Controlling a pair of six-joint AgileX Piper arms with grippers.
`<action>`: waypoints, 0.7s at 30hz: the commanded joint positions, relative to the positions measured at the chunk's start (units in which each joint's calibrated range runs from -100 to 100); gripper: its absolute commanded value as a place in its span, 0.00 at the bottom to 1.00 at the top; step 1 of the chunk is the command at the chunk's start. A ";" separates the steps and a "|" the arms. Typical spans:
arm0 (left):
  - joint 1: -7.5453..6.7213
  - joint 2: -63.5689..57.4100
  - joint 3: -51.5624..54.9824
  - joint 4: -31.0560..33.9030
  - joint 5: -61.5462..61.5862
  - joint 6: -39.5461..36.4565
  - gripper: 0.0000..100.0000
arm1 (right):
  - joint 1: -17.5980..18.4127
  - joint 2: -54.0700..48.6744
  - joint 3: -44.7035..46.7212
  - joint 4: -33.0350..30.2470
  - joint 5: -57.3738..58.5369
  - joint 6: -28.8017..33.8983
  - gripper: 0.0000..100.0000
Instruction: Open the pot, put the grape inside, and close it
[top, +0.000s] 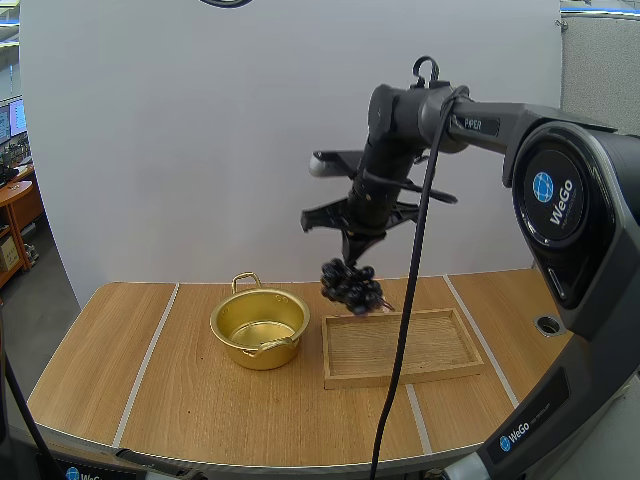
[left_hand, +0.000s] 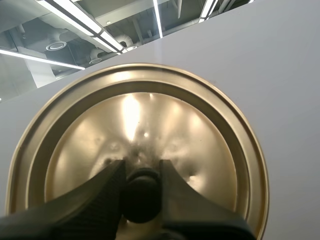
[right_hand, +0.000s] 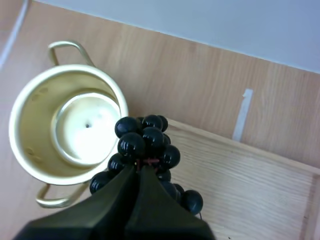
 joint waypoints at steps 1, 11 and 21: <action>-0.26 -0.21 -0.29 0.44 -2.40 -0.48 0.00 | -0.20 -0.78 -8.98 9.85 6.02 -4.60 0.00; -0.26 -0.21 -0.29 0.44 -2.40 -0.48 0.00 | 5.27 2.41 -14.77 10.13 7.03 -5.49 0.00; -0.26 -0.21 -0.29 0.44 -2.40 -0.48 0.00 | 8.51 10.37 -17.36 9.91 7.03 -5.28 0.00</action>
